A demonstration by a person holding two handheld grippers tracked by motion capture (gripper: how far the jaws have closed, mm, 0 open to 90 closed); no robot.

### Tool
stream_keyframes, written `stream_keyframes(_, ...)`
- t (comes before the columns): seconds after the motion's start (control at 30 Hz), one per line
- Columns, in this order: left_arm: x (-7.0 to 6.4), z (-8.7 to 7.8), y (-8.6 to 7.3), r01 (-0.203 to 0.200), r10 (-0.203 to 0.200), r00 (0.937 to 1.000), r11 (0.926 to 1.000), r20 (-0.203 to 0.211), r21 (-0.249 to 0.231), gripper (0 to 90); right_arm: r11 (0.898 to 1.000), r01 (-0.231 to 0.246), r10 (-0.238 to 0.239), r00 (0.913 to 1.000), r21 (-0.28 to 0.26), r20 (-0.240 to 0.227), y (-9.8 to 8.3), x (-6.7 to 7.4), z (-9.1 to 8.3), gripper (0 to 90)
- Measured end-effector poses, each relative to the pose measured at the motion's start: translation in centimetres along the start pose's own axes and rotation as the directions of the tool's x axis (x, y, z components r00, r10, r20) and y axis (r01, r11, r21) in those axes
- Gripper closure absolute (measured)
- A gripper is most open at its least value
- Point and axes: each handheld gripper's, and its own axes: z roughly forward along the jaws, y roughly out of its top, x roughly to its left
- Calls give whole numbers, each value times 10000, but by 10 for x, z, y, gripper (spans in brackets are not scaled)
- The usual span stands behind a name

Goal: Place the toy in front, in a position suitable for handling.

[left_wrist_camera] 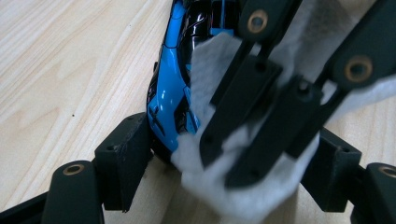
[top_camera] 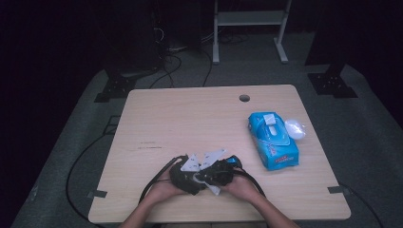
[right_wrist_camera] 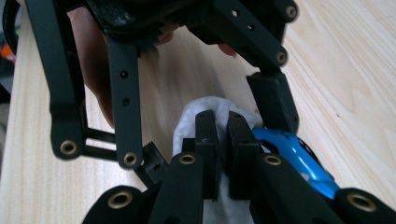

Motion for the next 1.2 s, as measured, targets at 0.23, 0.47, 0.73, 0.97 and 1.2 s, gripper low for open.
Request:
stream_keyframes(0.23,1,1,0,137,-137,9999,9999,37,-100,253,9971,-710,728,9948,-265,717,-11,-18,-21,846)
stream_keyframes(0.47,0,0,-2,219,-220,9998,9997,-10,-137,257,9987,-429,436,9987,-284,251,-3,-8,-4,845)
stream_keyframes(0.73,1,4,-1,422,-428,9989,9985,-181,-349,296,9735,-2246,2276,9704,-439,808,-19,-36,-20,845)
stream_keyframes(0.97,-1,11,6,420,-427,9988,9987,-223,-301,209,9800,-1975,1984,9619,-237,1882,-16,-37,-39,845)
stream_keyframes(1.2,5,19,10,1021,-1023,9948,9935,-15,-512,191,9747,-2224,2232,9647,-215,1394,-17,-35,-31,845)
